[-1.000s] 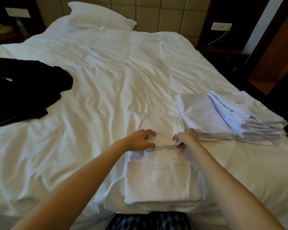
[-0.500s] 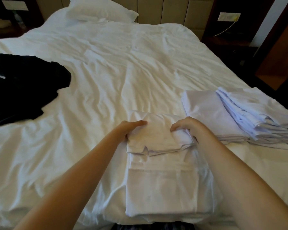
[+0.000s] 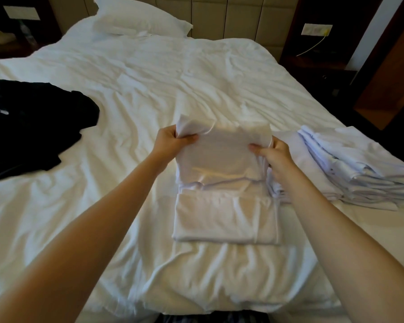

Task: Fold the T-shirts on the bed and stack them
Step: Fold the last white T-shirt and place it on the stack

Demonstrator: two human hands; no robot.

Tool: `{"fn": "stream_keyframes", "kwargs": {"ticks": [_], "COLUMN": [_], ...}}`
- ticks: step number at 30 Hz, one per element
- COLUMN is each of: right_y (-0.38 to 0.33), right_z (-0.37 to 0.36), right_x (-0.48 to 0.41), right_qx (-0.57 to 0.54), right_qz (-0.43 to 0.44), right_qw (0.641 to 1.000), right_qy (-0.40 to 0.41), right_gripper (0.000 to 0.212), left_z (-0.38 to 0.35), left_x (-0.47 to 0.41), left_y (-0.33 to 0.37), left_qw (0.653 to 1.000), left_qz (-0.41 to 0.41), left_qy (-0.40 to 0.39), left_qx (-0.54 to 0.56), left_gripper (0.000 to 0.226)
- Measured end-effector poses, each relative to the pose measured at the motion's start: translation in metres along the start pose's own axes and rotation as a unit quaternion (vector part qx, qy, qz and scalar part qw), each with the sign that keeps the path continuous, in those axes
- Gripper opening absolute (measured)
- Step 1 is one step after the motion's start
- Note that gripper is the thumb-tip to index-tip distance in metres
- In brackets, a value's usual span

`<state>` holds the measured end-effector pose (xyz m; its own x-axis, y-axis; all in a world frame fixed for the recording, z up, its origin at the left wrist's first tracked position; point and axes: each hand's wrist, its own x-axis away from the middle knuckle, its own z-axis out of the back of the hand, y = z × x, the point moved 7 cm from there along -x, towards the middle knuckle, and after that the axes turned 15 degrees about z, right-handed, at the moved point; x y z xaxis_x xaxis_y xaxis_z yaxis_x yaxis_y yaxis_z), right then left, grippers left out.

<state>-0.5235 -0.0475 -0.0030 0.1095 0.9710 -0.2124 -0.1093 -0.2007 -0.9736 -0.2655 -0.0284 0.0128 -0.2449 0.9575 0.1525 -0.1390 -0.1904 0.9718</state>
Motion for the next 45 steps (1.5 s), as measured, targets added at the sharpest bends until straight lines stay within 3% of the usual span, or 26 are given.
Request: {"fn": "stream_keyframes", "kwargs": {"ticks": [3, 5, 7, 9, 12, 17, 19, 21, 23, 26, 28, 31, 33, 35, 36, 37, 39, 42, 45], "right_y": [0.004, 0.017, 0.026, 0.032, 0.043, 0.037, 0.048, 0.057, 0.063, 0.058, 0.052, 0.052, 0.054, 0.047, 0.040, 0.028, 0.001, -0.007, 0.049], "right_z": [0.013, 0.025, 0.035, 0.034, 0.046, 0.057, 0.045, 0.034, 0.032, 0.035, 0.037, 0.042, 0.039, 0.035, 0.034, 0.031, 0.013, -0.033, -0.053], "right_x": [0.025, 0.046, 0.063, 0.079, 0.090, 0.098, 0.101, 0.106, 0.110, 0.109, 0.114, 0.128, 0.135, 0.132, 0.127, 0.122, 0.114, 0.107, 0.116], "right_qx": [0.016, 0.064, 0.168, 0.286, 0.377, 0.306, 0.253, 0.168, 0.129, 0.127, 0.119, 0.233, 0.311, 0.348, 0.377, 0.408, 0.439, 0.427, 0.482], "right_qz": [0.029, 0.036, 0.088, 0.152, 0.168, 0.033, -0.089, -0.185, -0.215, -0.157, -0.125, -0.100, -0.105, -0.095, -0.066, -0.022, 0.101, 0.190, 0.134], "right_qw": [0.999, 0.997, 0.981, 0.940, 0.901, 0.951, 0.963, 0.968, 0.968, 0.979, 0.985, 0.967, 0.945, 0.932, 0.924, 0.913, 0.892, 0.879, 0.827], "right_qy": [-0.021, -0.024, -0.045, -0.110, -0.137, -0.008, -0.026, -0.035, -0.024, -0.009, 0.011, 0.005, -0.021, -0.021, -0.005, 0.008, 0.021, -0.096, -0.257], "right_gripper": [0.043, 0.044, 0.032, 0.019, 0.032, 0.013, 0.034, 0.058, 0.062, 0.029, 0.008, 0.029, 0.029, 0.022, 0.033, 0.042, 0.047, 0.051, 0.049], "left_z": [0.001, 0.002, -0.005, -0.019, -0.028, -0.025, -0.023, -0.017, -0.015, -0.019, -0.021, -0.025, -0.027, -0.024, -0.022, -0.023, -0.037, -0.080, -0.100], "left_x": [0.023, 0.040, 0.061, 0.082, 0.096, 0.102, 0.102, 0.098, 0.095, 0.098, 0.098, 0.096, 0.095, 0.097, 0.099, 0.103, 0.112, 0.114, 0.096], "left_y": [-0.012, -0.028, -0.041, -0.059, -0.088, -0.091, -0.090, -0.089, -0.089, -0.086, -0.090, -0.096, -0.095, -0.085, -0.074, -0.060, -0.037, -0.039, -0.094], "left_qw": [0.997, 0.988, 0.954, 0.896, 0.857, 0.877, 0.906, 0.949, 0.968, 0.956, 0.946, 0.934, 0.930, 0.916, 0.897, 0.879, 0.883, 0.898, 0.856], "left_qz": [-0.048, -0.090, -0.185, -0.270, -0.244, -0.185, -0.142, -0.092, -0.053, -0.044, -0.040, -0.028, -0.016, 0.009, 0.006, -0.017, -0.097, -0.129, -0.053], "left_qy": [-0.017, -0.027, -0.046, -0.090, -0.144, -0.149, -0.148, -0.129, -0.126, -0.143, -0.146, -0.154, -0.140, -0.072, -0.018, 0.037, 0.100, 0.049, -0.017], "left_qx": [-0.059, -0.127, -0.233, -0.342, -0.430, -0.417, -0.371, -0.272, -0.212, -0.252, -0.287, -0.321, -0.339, -0.395, -0.441, -0.475, -0.449, -0.418, -0.514], "left_gripper": [0.019, 0.035, 0.040, 0.032, 0.025, 0.026, 0.024, 0.045, 0.058, 0.043, 0.045, 0.047, 0.047, 0.043, 0.038, 0.033, 0.039, 0.053, 0.054]}}
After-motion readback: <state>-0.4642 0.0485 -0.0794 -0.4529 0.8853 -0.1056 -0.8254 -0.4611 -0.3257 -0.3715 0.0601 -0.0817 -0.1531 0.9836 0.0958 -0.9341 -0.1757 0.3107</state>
